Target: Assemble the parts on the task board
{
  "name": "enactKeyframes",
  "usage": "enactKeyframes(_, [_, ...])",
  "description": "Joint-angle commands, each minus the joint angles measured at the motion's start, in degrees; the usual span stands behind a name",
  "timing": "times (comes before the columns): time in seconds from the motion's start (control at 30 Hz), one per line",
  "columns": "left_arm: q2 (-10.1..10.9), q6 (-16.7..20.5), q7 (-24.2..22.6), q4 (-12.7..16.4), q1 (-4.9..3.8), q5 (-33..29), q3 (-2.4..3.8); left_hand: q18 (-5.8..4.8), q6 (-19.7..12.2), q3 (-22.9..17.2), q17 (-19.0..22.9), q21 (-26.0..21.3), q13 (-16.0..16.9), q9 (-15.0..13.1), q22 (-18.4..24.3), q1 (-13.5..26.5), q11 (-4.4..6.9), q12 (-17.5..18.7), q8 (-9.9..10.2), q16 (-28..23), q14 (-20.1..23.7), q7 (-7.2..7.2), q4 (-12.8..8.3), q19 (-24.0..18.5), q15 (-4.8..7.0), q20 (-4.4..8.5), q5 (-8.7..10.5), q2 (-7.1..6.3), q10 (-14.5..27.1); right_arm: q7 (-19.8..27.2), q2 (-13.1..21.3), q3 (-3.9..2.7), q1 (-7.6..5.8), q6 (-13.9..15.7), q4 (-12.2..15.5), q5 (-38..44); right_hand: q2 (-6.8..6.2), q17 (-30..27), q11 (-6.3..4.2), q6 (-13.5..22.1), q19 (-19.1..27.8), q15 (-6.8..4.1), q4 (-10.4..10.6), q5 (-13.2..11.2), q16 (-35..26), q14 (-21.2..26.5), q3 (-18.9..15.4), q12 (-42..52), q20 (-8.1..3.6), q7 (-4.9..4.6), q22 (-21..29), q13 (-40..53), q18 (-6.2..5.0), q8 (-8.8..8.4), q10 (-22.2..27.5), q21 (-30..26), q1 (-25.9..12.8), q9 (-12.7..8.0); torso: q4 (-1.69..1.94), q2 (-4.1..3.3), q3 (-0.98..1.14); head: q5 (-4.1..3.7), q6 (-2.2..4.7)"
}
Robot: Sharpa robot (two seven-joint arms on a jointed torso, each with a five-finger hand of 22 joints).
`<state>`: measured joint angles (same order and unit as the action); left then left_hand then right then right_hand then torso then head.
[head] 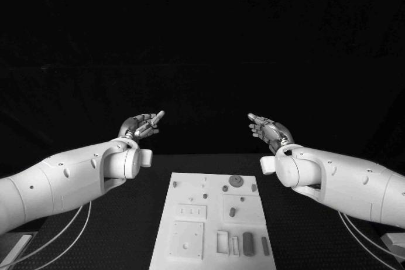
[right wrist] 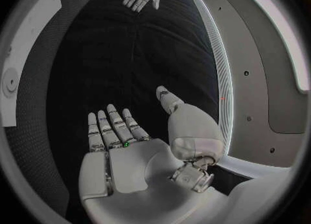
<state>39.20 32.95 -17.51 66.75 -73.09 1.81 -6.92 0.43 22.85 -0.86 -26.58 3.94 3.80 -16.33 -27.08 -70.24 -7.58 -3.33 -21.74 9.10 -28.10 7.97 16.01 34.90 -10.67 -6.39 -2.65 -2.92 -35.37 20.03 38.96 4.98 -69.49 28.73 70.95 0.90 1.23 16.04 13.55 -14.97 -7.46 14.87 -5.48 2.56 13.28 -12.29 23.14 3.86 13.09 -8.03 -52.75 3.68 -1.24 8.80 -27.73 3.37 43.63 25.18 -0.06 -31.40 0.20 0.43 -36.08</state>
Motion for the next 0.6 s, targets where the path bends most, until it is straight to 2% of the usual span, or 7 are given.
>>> enactKeyframes(0.03, [-0.8,-9.0,7.3,-3.1,-1.58,2.8,-0.67,-0.43,1.0,-0.1,-0.9,0.3,0.2,-0.6,-0.9,-2.4,-0.34,-0.5,-0.8,0.7,-1.3,0.22,0.9,1.4,-0.26,-0.31,-0.33,-0.01,-1.5,-7.1,-1.0,0.57,-1.58,-13.2,-3.4,2.3,0.09,0.6,0.08,-0.7,-0.1,0.39,-0.2,0.2,0.6,-0.4,0.3,0.4,0.19,-6.19,-0.8,0.2,0.46,0.49,-1.2,0.3,0.7,0.7,-0.01,0.01,0.0,0.0,0.0])
enactKeyframes(0.13, [-1.5,-11.1,9.3,-5.9,-3.12,3.4,-1.47,-0.43,1.0,-0.1,-1.1,0.4,0.2,-0.7,-1.0,-2.5,-0.75,-0.6,-0.9,1.2,-2.0,0.58,0.8,1.4,-0.44,-0.26,-0.33,0.2,-1.6,-9.6,-2.0,1.42,-3.26,-17.6,-6.9,2.9,0.5,1.9,0.2,-1.4,-0.8,0.47,-1.3,0.2,1.9,-1.6,0.6,1.0,0.0,-6.34,-3.5,0.5,0.32,1.13,-3.1,0.8,2.2,1.6,-0.01,0.01,0.0,0.0,0.0])
enactKeyframes(0.3, [-1.9,-12.1,10.3,-7.3,-3.89,3.6,-1.87,-0.33,2.5,0.1,-1.8,1.4,0.6,-1.2,-1.6,-3.0,-1.89,-1.5,-1.7,3.0,-5.0,2.18,0.8,3.2,-0.56,0.59,-0.35,0.88,-4.0,-11.7,-2.8,2.13,-4.65,-21.2,-9.7,3.3,1.2,5.7,0.28,-5.1,-2.8,0.98,-5.3,0.2,5.9,-6.2,1.4,2.4,-0.25,-6.47,-10.3,1.1,-0.13,3.59,-6.9,2.2,6.2,5.6,-0.01,0.01,0.0,0.0,0.0])
enactKeyframes(0.33, [-1.9,-12.1,10.3,-7.3,-3.89,3.6,-1.87,-0.03,3.1,0.1,-2.1,1.9,0.8,-1.4,-1.8,-3.1,-2.23,-2.0,-2.0,3.8,-6.4,2.48,0.7,4.0,-0.8,0.66,-0.37,0.96,-5.0,-11.8,-2.9,2.17,-4.74,-21.5,-9.9,3.3,1.24,6.6,0.38,-6.0,-3.3,1.12,-5.9,0.2,7.0,-7.5,1.4,2.7,-0.3,-6.57,-11.7,1.2,-0.23,4.12,-7.4,2.4,6.7,6.4,-0.01,0.01,0.0,0.0,0.0])
enactKeyframes(0.43, [-1.9,-12.1,10.3,-7.3,-3.89,3.6,-1.87,2.79,7.0,0.0,-4.2,4.6,2.2,-2.3,-3.0,-4.9,-4.57,-5.2,-3.8,8.3,-14.5,4.18,0.7,9.3,-0.3,1.27,-0.4,1.64,-11.5,-12.2,-3.0,2.29,-4.96,-22.1,-10.4,3.4,1.37,8.0,0.5,-9.6,-7.1,1.0,-9.2,0.3,9.5,-11.7,2.3,4.4,-0.79,-6.62,-22.1,1.8,-1.1,6.27,-10.7,4.4,9.7,8.3,-0.01,0.01,0.0,0.0,0.0])
enactKeyframes(0.47, [-0.8,-16.8,10.5,-6.4,-3.97,6.6,-1.93,3.49,8.9,0.0,-4.9,5.6,2.8,-2.6,-3.4,-5.8,-4.57,-6.7,-4.7,9.6,-16.8,4.8,0.7,11.1,0.17,1.67,-0.49,1.66,-14.3,-11.4,-3.7,2.3,-4.7,-20.5,-13.1,19.5,1.45,8.2,0.4,-10.4,-8.3,0.91,-10.1,0.2,9.9,-12.6,2.5,4.7,-0.9,-6.54,-23.5,1.9,-1.43,6.63,-11.6,5.0,10.4,8.4,-0.07,-0.07,-0.15,0.03,-1.15])
enactKeyframes(0.6, [-0.1,-19.5,9.0,-5.9,-3.97,8.8,-1.92,4.23,13.5,-0.1,-6.2,7.3,4.0,-3.1,-4.1,-10.7,-2.17,-9.4,-6.1,11.5,-20.6,4.55,0.7,14.7,1.71,2.7,-0.37,1.63,-20.3,-12.7,-3.7,2.29,-4.68,-20.7,-13.5,23.9,0.86,9.0,-0.03,-15.3,-15.0,-0.01,-11.4,0.3,12.8,-19.5,3.7,7.6,-1.84,-6.55,-22.9,3.0,-4.1,8.79,-18.1,7.0,13.9,8.6,-0.09,-0.24,-0.14,0.01,-1.04])
